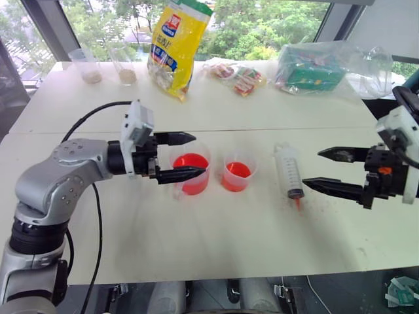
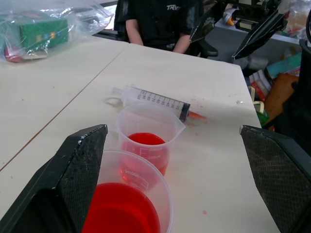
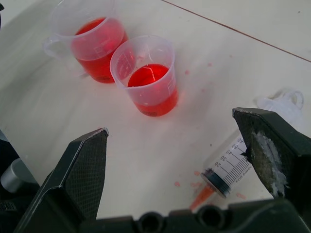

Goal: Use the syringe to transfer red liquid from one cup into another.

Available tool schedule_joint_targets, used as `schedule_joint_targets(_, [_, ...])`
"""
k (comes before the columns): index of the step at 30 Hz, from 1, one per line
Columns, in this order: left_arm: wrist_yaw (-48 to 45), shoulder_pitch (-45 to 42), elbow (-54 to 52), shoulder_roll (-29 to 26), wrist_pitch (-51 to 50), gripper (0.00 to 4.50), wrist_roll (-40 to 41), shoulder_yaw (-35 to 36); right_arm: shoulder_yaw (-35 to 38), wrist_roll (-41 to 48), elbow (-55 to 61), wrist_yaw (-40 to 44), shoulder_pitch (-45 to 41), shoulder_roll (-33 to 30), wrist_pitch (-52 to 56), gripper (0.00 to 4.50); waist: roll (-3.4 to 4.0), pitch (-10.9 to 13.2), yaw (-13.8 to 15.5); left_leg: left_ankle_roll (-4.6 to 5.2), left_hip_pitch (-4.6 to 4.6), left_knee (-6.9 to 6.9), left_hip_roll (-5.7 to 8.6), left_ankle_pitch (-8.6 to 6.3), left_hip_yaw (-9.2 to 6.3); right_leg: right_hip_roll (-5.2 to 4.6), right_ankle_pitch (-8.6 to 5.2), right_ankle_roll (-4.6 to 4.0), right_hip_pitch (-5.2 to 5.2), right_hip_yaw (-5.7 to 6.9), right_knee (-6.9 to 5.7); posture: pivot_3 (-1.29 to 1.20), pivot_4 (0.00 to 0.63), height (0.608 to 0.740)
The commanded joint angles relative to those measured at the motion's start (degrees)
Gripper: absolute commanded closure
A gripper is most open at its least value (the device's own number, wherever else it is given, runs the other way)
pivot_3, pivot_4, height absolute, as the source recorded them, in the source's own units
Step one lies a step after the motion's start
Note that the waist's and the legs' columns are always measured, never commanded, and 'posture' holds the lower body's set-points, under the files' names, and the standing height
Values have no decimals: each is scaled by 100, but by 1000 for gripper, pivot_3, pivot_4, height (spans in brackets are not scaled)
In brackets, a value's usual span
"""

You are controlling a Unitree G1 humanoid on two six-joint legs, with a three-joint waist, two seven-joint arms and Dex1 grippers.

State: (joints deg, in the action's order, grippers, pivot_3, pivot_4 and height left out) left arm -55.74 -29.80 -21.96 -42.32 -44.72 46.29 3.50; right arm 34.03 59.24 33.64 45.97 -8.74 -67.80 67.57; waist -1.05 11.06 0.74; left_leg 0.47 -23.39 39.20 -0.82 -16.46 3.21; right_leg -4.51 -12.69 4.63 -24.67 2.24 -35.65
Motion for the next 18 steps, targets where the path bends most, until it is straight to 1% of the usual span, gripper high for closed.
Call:
schedule_joint_targets(1, [-8, -103, -49, -49, 25, 0, 30, 82, 52, 29, 105, -103, -22, 56, -126, 38, 0, 0, 0, 0, 0, 0, 0, 0, 0, 0, 0, 0, 0, 0, 0, 0, 150, 740])
schedule_joint_targets(8, [21, -162, -70, -48, -7, 0, 141, 171, 10, 40, 147, -178, 13, 105, -157, 38, 0, 0, 0, 0, 0, 0, 0, 0, 0, 0, 0, 0, 0, 0, 0, 0, 150, 740])
schedule_joint_targets(12, [-23, -162, -53, -102, 72, 0, 76, 151, -57, 15, 163, -347, -8, 93, -125, 38, 0, 0, 0, 0, 0, 0, 0, 0, 0, 0, 0, 0, 1, 0, 0, 0, 150, 740])
schedule_joint_targets(18, [31, -208, -35, -23, 78, 0, 86, 117, -131, 7, 138, -472, -20, 86, -113, 38, 0, 0, 0, 0, 0, 0, 0, 0, 0, 0, 0, 0, 1, 0, 0, 0, 150, 740])
